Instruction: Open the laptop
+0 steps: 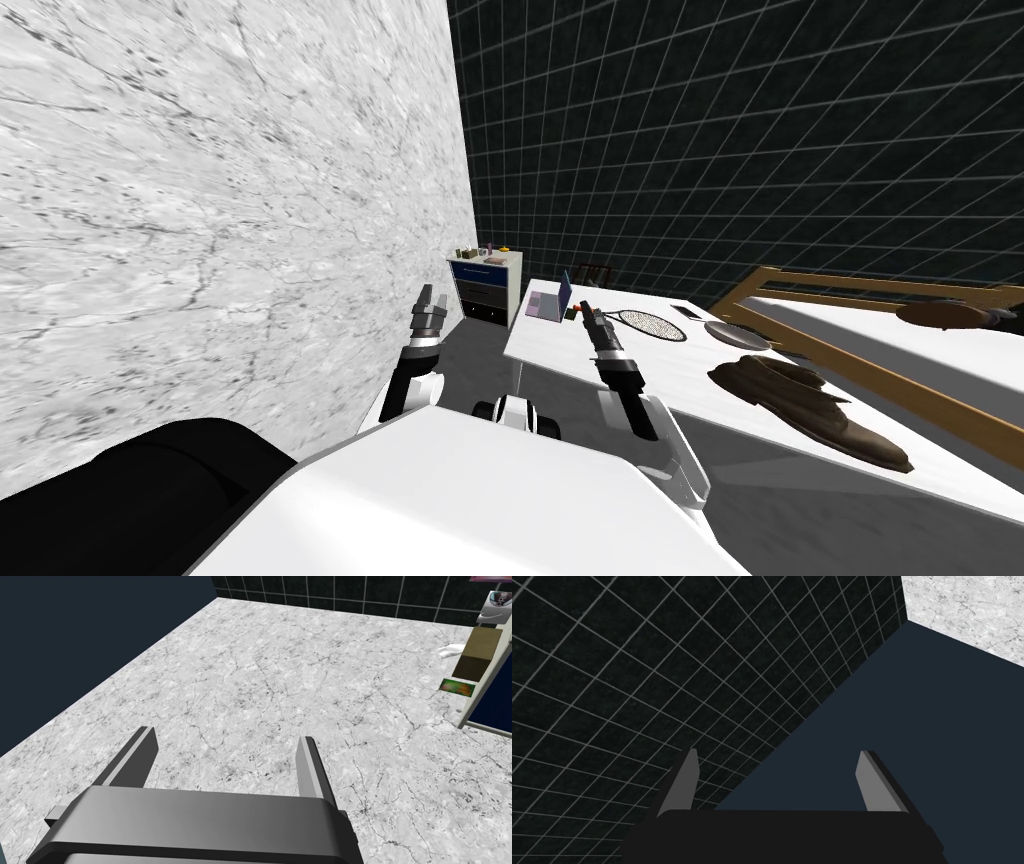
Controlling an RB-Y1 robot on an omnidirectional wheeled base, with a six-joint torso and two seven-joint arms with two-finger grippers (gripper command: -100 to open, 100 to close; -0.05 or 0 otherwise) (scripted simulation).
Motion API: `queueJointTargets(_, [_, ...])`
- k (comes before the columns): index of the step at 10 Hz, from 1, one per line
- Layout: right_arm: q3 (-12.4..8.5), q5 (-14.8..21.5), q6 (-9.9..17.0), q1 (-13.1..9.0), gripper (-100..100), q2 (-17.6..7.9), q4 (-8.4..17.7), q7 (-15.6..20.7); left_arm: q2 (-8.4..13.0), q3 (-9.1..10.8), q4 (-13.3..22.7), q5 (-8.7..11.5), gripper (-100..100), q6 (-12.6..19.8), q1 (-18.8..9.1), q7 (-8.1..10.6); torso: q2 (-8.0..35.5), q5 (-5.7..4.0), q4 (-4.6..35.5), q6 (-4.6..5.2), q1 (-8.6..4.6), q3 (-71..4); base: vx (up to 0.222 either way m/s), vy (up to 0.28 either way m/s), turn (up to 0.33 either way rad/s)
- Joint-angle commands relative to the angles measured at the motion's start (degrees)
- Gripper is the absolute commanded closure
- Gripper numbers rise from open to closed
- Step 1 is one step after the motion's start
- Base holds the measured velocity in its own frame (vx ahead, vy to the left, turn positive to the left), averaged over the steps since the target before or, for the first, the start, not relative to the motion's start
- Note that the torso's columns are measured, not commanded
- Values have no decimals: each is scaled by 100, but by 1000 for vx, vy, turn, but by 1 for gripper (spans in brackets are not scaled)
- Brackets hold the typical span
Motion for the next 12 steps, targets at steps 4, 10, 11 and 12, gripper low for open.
queueJointTargets(4, [-62,643,435,-545,-100,-140,693,839,0,0,0,0,0,0,0,0,-1,0,0,-3,1,0,-6,-6,106])
queueJointTargets(10, [-95,1125,795,-968,-100,-267,1248,1585,0,0,0,0,0,0,0,0,-1,0,0,-3,1,0,-6,-5,76])
queueJointTargets(11, [-107,1287,917,-1113,-100,-316,1448,1810,0,0,0,0,0,0,0,0,0,0,0,-1,1,0,-5,-3,104])
queueJointTargets(12, [-118,1448,1041,-1259,-100,-370,1636,1956,0,0,0,0,0,0,0,0,-1,0,0,-4,1,0,-8,-7,138])
